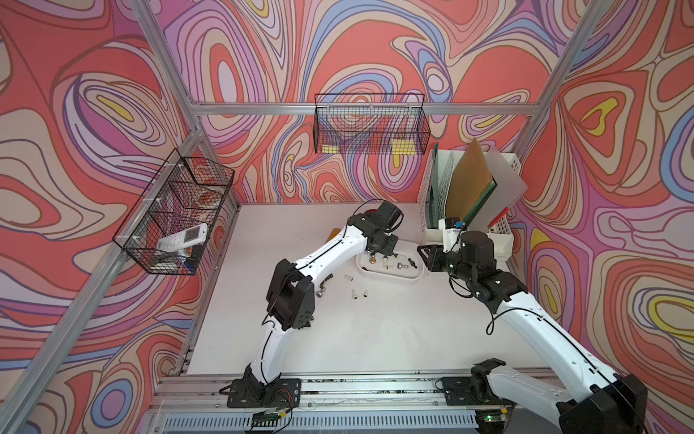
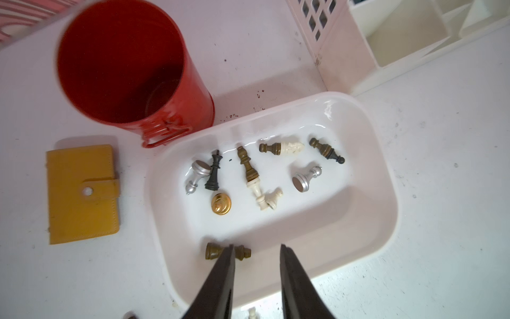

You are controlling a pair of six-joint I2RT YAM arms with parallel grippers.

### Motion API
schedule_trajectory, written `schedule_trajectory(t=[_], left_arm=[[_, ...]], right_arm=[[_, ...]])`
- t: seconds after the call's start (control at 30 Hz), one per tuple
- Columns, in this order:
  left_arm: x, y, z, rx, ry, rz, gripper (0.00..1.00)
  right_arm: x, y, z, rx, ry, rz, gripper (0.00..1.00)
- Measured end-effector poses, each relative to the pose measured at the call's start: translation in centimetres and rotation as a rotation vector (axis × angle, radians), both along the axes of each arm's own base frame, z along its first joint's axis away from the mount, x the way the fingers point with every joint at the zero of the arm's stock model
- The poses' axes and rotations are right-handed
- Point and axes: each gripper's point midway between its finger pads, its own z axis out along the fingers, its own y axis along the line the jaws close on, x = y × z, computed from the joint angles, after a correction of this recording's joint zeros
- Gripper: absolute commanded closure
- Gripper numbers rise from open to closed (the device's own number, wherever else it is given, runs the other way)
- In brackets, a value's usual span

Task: Put the chess pieces into the storage box
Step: Pick up the chess piece at the center of the board.

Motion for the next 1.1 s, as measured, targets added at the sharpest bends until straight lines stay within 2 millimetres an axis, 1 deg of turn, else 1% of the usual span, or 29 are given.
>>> schedule_trajectory(t=[0.07,0.1,0.13,0.17,0.23,0.3,0.37,0.4,0.47,0.53,0.63,0.73,0.87,0.93,1.0,1.1], left_arm=[[-1.5,1.7,2.2,-0.011,-0.033,0.007,0.67],[-2.2,2.6,3.1,-0.016,-0.050,0.012,0.67],[-3.1,3.6,4.1,-0.019,-0.066,0.018,0.67],[-3.9,4.7,4.8,-0.022,-0.081,0.025,0.67],[-5.5,6.6,5.3,-0.015,-0.098,0.041,0.67],[-7.1,8.6,5.0,0.003,-0.100,0.063,0.67],[-8.9,11.0,3.7,0.037,-0.085,0.094,0.66],[-9.7,12.0,3.1,0.053,-0.078,0.108,0.66],[-11.6,14.4,1.5,0.086,-0.047,0.146,0.66],[-13.1,16.5,0.7,0.097,-0.028,0.185,0.66],[-15.0,19.2,0.0,0.103,-0.011,0.246,0.66],[-16.4,20.9,-0.5,0.104,-0.001,0.285,0.65],[-17.7,22.4,-1.1,0.109,0.006,0.319,0.65],[-18.0,22.7,-1.1,0.109,0.003,0.330,0.65],[-18.0,22.9,-0.9,0.108,-0.001,0.335,0.65],[-18.0,22.9,-1.0,0.113,-0.003,0.337,0.65]], right_arm=[[-0.7,1.4,-0.8,-0.011,0.027,0.054,0.68],[-1.0,2.4,-1.4,-0.022,0.040,0.087,0.68],[-1.6,3.8,-2.3,-0.041,0.060,0.136,0.67],[-2.2,5.2,-3.3,-0.062,0.080,0.181,0.66],[-3.3,7.6,-5.6,-0.112,0.131,0.262,0.66],[-4.3,9.7,-8.2,-0.166,0.194,0.320,0.66],[-4.7,11.3,-10.4,-0.216,0.245,0.357,0.66],[-4.9,12.0,-11.2,-0.232,0.259,0.371,0.66],[-4.9,13.5,-12.2,-0.257,0.278,0.397,0.65],[-4.7,14.9,-12.7,-0.270,0.286,0.415,0.65],[-3.3,16.6,-13.1,-0.282,0.297,0.405,0.65],[-1.9,17.2,-14.4,-0.309,0.329,0.353,0.65],[-0.8,16.7,-17.1,-0.369,0.393,0.276,0.65],[-0.8,16.0,-18.7,-0.404,0.430,0.243,0.65],[-1.0,15.4,-19.9,-0.434,0.460,0.220,0.65],[-1.0,15.1,-20.8,-0.455,0.484,0.203,0.65]])
